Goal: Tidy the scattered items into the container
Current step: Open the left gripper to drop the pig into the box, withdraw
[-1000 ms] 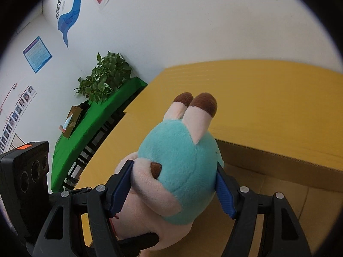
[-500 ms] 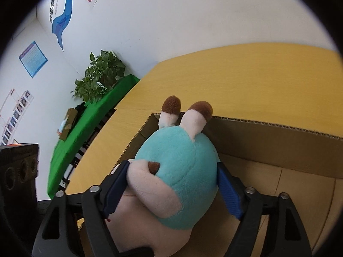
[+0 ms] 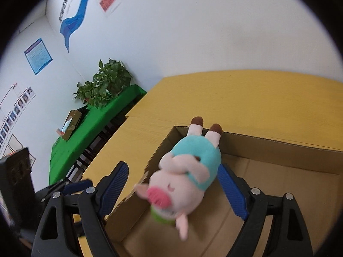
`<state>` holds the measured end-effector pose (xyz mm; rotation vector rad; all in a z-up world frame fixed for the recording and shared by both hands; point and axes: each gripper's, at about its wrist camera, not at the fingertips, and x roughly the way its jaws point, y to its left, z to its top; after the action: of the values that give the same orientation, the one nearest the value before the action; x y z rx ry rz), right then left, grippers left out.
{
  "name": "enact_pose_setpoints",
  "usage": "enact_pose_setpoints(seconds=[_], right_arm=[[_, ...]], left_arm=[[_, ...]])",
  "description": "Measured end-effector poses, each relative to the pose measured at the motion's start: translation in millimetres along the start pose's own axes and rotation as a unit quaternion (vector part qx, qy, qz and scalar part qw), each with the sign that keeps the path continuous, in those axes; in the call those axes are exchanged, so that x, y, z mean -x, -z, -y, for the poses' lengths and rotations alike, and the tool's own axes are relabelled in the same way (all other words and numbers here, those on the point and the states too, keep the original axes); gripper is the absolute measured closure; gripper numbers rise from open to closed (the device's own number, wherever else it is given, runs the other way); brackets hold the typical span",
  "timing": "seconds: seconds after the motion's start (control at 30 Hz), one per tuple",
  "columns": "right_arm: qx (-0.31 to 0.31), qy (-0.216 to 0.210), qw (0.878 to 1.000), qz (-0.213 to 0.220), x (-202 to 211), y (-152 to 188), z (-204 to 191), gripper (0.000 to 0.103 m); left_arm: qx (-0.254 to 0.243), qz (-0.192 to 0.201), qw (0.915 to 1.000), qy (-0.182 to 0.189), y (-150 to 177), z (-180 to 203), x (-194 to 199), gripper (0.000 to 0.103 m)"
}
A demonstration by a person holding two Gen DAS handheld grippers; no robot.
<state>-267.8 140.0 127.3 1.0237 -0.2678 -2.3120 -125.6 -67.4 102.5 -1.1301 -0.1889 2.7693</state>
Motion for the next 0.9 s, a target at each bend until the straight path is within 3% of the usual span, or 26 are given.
enact_pose_setpoints(seconds=[0.17, 0.3, 0.5, 0.9], right_arm=[[0.04, 0.07, 0.997, -0.005, 77, 55, -35, 0.016], [0.063, 0.126, 0.99, 0.029, 129, 111, -54, 0.016], [0.04, 0.195, 0.978, 0.053, 173, 170, -59, 0.016], [0.018, 0.217, 0.975, 0.043, 193, 211, -48, 0.016]], left_arm=[[-0.013, 0.062, 0.998, 0.007, 12, 6, 56, 0.0], [-0.038, 0.101, 0.994, -0.014, 38, 31, 80, 0.0], [-0.061, 0.124, 0.9904, 0.008, 70, 59, 109, 0.0], [-0.085, 0.109, 0.9901, 0.026, 95, 92, 110, 0.0]])
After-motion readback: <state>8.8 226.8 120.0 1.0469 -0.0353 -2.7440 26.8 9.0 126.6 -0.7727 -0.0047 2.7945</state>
